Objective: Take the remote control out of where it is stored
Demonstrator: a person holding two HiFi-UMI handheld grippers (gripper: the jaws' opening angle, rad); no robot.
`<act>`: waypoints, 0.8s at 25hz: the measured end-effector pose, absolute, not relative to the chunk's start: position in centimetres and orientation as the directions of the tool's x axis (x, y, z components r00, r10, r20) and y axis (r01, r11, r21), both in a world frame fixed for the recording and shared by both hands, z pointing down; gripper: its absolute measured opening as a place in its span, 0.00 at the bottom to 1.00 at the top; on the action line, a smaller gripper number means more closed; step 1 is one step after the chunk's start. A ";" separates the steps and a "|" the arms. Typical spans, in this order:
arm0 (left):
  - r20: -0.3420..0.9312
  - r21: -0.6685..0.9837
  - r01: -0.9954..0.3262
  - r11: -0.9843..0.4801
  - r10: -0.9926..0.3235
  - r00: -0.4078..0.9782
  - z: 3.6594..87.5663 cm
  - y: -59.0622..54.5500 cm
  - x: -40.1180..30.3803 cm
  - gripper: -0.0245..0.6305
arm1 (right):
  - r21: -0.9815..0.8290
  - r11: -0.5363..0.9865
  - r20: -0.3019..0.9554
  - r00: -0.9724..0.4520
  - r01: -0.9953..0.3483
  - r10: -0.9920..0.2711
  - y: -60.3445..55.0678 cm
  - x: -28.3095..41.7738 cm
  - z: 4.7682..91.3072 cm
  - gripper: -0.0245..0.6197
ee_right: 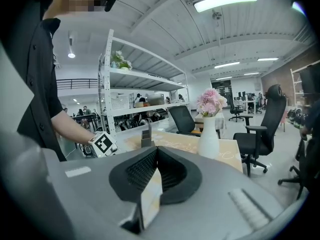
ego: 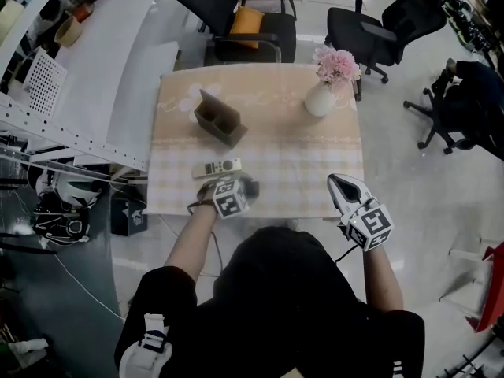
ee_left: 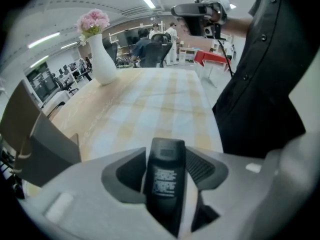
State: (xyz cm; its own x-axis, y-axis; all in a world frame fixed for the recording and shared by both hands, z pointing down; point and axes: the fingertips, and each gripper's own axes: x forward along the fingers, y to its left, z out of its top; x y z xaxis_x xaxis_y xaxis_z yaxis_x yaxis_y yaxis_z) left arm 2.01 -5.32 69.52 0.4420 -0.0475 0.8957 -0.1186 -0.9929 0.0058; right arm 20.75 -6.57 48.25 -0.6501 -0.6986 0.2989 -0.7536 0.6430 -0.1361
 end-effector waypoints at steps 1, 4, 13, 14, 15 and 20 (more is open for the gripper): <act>0.894 0.010 -0.135 -0.991 -0.052 0.446 69.6 -5.4 1.9 0.42 | -0.134 0.648 0.302 -0.654 -0.750 -0.694 -6.6 20.5 48.2 0.05; 0.884 0.031 -0.171 -0.985 -0.053 0.465 69.2 -5.4 1.6 0.58 | -0.130 0.660 0.312 -0.662 -0.740 -0.681 -6.7 20.0 48.2 0.05; 0.752 -0.011 -0.266 -0.964 -0.183 0.633 62.9 -8.5 2.8 0.55 | -0.113 0.683 0.292 -0.681 -0.722 -0.672 -8.2 18.0 47.4 0.05; 0.737 -0.019 -0.284 -0.959 -0.205 0.644 62.2 -8.9 2.7 0.55 | -0.113 0.688 0.292 -0.686 -0.717 -0.667 -8.3 17.7 47.4 0.05; 0.721 -0.029 -0.302 -0.953 -0.230 0.654 61.5 -9.3 2.7 0.54 | -0.114 0.693 0.292 -0.690 -0.712 -0.662 -8.4 17.5 47.4 0.05; 0.597 -0.076 -0.426 -0.902 -0.383 0.705 56.6 -11.5 1.8 0.49 | -0.122 0.714 0.288 -0.713 -0.689 -0.639 -9.3 16.7 47.3 0.05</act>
State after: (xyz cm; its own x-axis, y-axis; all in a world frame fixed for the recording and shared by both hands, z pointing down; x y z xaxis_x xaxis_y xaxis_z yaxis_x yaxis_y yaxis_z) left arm 1.85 -11.49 56.62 0.7050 -0.3834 0.5966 -0.4260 -0.9015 -0.0759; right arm 16.66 -9.28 47.34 -0.7132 -0.6389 0.2884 -0.6891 0.7144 -0.1216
